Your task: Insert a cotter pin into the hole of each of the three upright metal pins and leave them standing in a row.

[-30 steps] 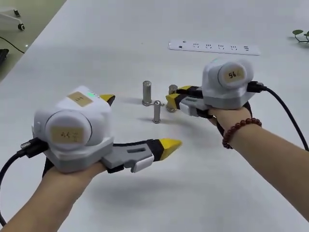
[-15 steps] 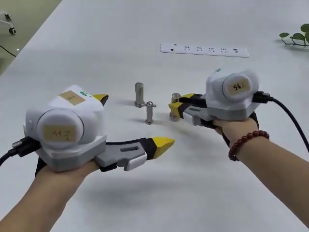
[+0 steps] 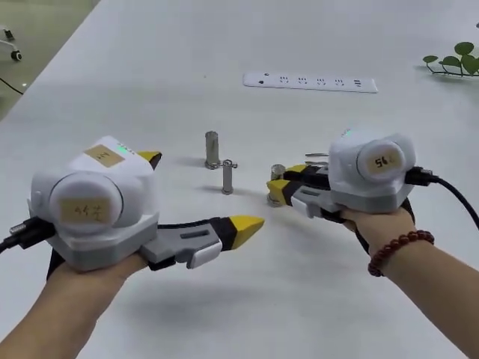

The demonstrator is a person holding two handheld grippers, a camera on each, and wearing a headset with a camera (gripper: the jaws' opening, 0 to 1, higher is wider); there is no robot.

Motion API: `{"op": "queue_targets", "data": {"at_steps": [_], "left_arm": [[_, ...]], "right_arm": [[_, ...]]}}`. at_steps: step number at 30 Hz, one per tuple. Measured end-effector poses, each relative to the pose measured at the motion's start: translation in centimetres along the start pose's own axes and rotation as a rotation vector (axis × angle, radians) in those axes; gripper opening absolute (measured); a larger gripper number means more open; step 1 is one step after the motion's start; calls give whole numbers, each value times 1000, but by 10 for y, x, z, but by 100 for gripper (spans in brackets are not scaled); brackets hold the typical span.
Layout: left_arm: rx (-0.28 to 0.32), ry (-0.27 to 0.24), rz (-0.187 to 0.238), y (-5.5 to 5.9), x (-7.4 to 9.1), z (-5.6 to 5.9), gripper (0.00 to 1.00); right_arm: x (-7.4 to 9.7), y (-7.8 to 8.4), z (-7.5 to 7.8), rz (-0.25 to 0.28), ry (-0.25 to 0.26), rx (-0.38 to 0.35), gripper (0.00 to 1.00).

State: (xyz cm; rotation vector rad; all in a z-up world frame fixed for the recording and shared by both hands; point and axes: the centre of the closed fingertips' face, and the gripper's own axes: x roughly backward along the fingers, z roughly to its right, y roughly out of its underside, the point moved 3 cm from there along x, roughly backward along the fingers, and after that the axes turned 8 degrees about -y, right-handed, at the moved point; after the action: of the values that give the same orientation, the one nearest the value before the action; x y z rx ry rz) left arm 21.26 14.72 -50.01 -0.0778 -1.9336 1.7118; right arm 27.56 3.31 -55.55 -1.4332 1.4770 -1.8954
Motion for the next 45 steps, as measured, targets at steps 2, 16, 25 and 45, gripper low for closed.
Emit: {"op": "queue_targets", "data": {"at_steps": [2,16,25,45], "left_arm": [[-2,1,1,0,0,0,98],[-1,3,-2,2,0,0,97],[-6,8,-13,4,-1,2,97],[-22,17,-24,7,0,6,98]], "right_arm": [[0,2,-3,-1,-4,-1,7],[3,9,-9,-7,-43,19,8],[3,9,-9,-11,-56,47,8],[4,8,-13,-14,-19,22,12]]}}
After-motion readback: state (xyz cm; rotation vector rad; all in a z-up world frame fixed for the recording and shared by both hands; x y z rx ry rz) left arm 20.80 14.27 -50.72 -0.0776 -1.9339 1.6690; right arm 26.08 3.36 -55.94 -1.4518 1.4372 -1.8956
